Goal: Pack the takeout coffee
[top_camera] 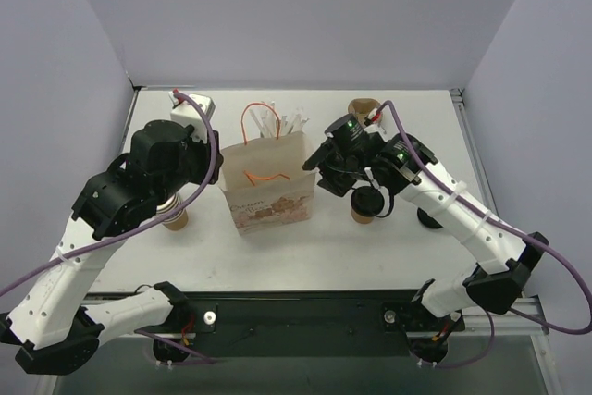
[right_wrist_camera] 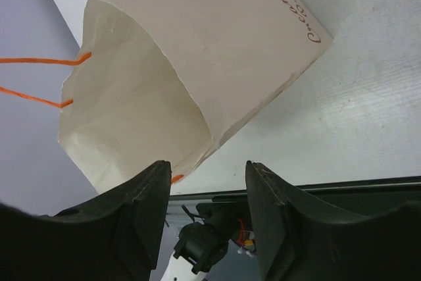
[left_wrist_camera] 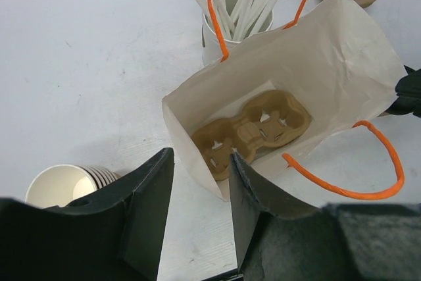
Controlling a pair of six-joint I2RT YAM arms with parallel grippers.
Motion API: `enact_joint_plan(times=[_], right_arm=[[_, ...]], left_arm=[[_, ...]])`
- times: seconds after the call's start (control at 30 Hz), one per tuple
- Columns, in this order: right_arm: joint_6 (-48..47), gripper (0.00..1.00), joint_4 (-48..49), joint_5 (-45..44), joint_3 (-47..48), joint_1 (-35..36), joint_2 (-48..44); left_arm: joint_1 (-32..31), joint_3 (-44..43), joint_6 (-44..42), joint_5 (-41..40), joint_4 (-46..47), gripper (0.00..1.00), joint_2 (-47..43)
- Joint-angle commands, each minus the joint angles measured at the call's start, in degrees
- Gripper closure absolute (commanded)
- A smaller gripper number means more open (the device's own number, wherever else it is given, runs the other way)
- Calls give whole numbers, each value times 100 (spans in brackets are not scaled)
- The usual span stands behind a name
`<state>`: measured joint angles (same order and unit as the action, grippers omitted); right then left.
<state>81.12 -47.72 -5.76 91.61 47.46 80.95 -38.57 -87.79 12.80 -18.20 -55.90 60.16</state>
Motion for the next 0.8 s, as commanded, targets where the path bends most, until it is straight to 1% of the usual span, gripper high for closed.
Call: enact_joint_plan(times=[0.0, 0.07, 0.13, 0.17, 0.2, 0.23, 0.27, 0.3, 0.33, 0.4, 0.43, 0.47, 0.53, 0.57, 0.6, 0.63, 0.67, 0.73, 0.77], right_arm=[[141, 51, -176, -381, 234, 61, 263], [97, 51, -176, -443, 321, 61, 413], [-209, 56, -176, -435, 453, 61, 623], [-376, 73, -176, -383, 584, 35, 685], [-561, 84, -167, -365, 647, 26, 712], [-1137, 92, -184, -277, 708, -9, 782], [-1421, 100, -263, -120, 804, -61, 817], [-1720, 100, -412, 90, 1014, -262, 861], [-2201, 100, -570, 519, 1129, -377, 940], [-2897, 100, -624, 1153, 1314, -728, 975], [-3657, 100, -615, 1382, 1385, -782, 984], [-4004, 100, -659, 1706, 1473, -826, 993], [-4489, 100, -843, 2182, 1788, -1053, 1115], [-4822, 100, -1044, 2715, 1886, -1151, 1177], [-5025, 100, -1159, 3051, 1965, -1273, 1265], [-5166, 100, -1343, 3246, 2253, -1431, 1518], [-5490, 100, -1754, 3509, 2404, -1476, 1660], [-5869, 100, -2047, 3940, 2816, -1459, 2019], [-6236, 100, -2152, 4134, 2888, -1424, 2100]], left_arm=[[-19, 43, -14, -52, 88, 51, -127], [-19, 51, 12, -9, 79, 51, -127], [-11, 51, 38, 35, 79, 51, -154], [-19, 51, 39, 53, 79, 51, -145], [-19, 16, 30, 62, 70, 51, -154], [-11, -36, -83, 149, 53, 51, -145], [-11, -97, -198, 211, 9, 51, -128], [-11, -307, -312, 246, -9, 51, -101], [-11, -431, -504, 255, -35, 51, -40], [-2, -729, -638, 229, -96, 50, 74], [-2, -975, -682, 211, -140, 50, 197], [-2, -1081, -682, 220, -141, 50, 259], [-2, -1292, -682, 360, -114, 48, 443], [-2, -1372, -708, 422, -114, 48, 496], [-2, -1442, -778, 492, -123, 48, 636], [-2, -1643, -796, 501, -114, 48, 689], [7, -1723, -822, 510, -79, 48, 760], [16, -1794, -1050, 807, 244, 45, 892], [25, -1751, -1208, 983, 411, 45, 927]])
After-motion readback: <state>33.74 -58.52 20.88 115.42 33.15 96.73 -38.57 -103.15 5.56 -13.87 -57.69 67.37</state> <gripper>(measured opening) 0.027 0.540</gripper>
